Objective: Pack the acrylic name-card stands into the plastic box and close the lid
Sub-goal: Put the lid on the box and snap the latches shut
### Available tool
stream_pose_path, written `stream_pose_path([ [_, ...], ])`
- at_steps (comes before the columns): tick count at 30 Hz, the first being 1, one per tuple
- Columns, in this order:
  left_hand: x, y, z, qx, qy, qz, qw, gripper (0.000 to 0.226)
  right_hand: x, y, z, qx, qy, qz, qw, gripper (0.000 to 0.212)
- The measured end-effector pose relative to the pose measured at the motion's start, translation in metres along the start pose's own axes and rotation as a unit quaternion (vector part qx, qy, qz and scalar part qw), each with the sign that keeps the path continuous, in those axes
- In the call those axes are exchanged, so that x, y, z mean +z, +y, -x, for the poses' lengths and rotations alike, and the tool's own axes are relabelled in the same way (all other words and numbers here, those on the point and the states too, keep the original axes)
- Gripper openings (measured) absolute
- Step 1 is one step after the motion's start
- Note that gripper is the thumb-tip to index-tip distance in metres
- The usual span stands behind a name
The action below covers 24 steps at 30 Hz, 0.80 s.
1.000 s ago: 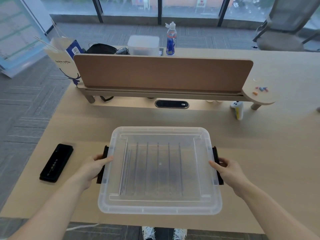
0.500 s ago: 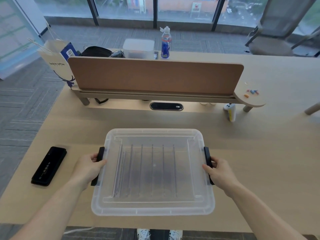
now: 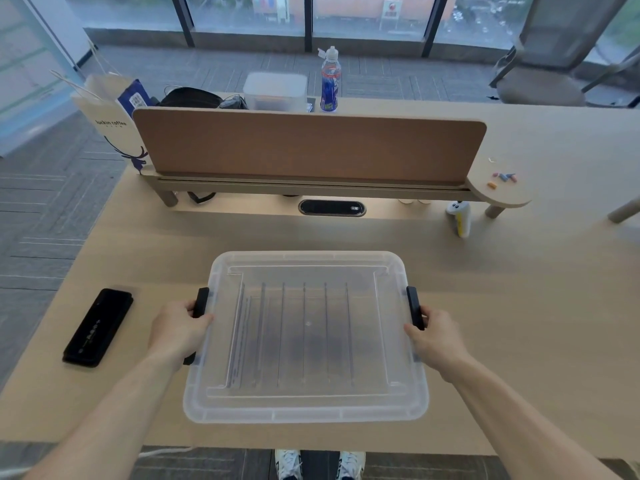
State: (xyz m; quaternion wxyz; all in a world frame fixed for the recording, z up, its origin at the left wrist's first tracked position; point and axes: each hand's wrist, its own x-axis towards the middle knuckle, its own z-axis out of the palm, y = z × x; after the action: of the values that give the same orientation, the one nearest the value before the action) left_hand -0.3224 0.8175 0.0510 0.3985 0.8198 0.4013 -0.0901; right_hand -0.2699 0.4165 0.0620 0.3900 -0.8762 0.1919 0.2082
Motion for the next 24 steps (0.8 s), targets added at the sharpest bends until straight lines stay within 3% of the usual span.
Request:
stream_pose_path([
  [11,0.004,0.007,0.013,0.035,0.049,-0.122,0.991,0.007,0.007,-0.006,0.0,-0.01,0.022,0.078,0.997,0.012],
  [19,0.009,0.008,0.011,0.054,0.056,-0.173,0.982,0.011,0.013,-0.004,0.0,-0.02,0.046,0.137,0.989,0.009],
  [24,0.011,0.008,0.008,0.06,0.06,-0.171,0.982,0.014,0.015,-0.007,0.007,-0.043,0.046,0.135,0.989,0.021],
])
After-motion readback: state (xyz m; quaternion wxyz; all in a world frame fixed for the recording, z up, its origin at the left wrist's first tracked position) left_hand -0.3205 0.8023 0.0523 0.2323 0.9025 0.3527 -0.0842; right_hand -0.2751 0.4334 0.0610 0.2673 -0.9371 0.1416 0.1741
